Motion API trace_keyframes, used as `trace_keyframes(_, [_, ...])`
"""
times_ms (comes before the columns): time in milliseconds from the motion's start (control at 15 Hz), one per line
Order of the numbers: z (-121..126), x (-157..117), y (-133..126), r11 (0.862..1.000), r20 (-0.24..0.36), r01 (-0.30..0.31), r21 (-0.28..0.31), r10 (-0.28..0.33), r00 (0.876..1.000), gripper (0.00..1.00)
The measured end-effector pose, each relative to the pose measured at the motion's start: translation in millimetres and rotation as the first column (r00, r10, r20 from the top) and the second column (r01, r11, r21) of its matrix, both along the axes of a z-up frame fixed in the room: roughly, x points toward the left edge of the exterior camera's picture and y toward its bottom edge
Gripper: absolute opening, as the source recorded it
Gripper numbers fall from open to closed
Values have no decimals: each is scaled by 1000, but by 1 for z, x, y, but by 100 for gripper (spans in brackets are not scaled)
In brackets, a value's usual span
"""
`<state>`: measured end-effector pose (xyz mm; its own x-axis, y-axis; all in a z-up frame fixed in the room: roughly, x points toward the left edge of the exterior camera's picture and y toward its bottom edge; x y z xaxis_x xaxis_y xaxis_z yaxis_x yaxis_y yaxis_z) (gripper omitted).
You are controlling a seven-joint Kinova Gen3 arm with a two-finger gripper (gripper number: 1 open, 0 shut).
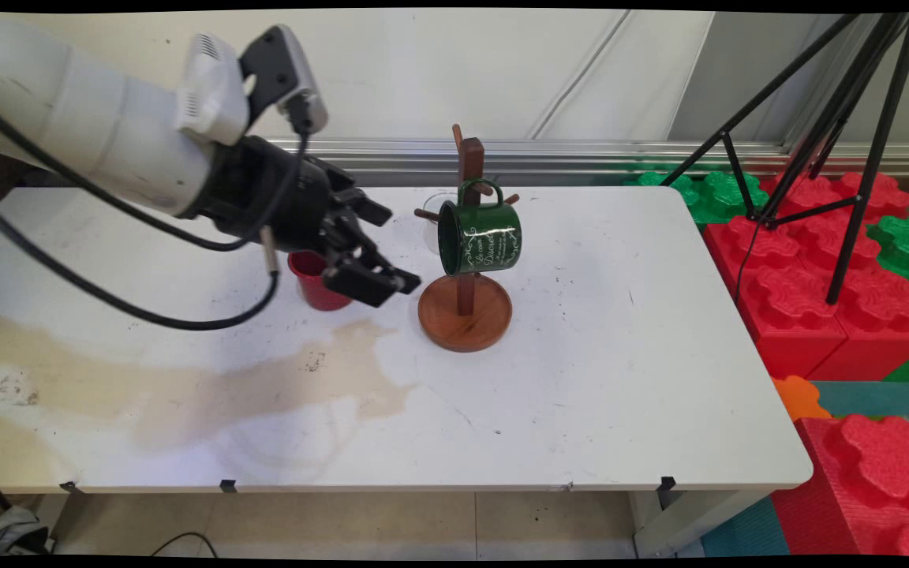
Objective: Pick up the green mug from the rack
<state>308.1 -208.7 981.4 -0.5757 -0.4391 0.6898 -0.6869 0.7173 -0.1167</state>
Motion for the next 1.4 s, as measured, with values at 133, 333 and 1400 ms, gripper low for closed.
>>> trace_keyframes(133, [-9, -7, -6, 1000, -27, -23, 2, 23, 999, 100])
trace_keyframes(333, [-25, -18, -16, 998, -70, -59, 11, 60, 996, 100])
trace_keyframes(1400, [-70, -41, -39, 981, -233, -192, 30, 193, 953, 100])
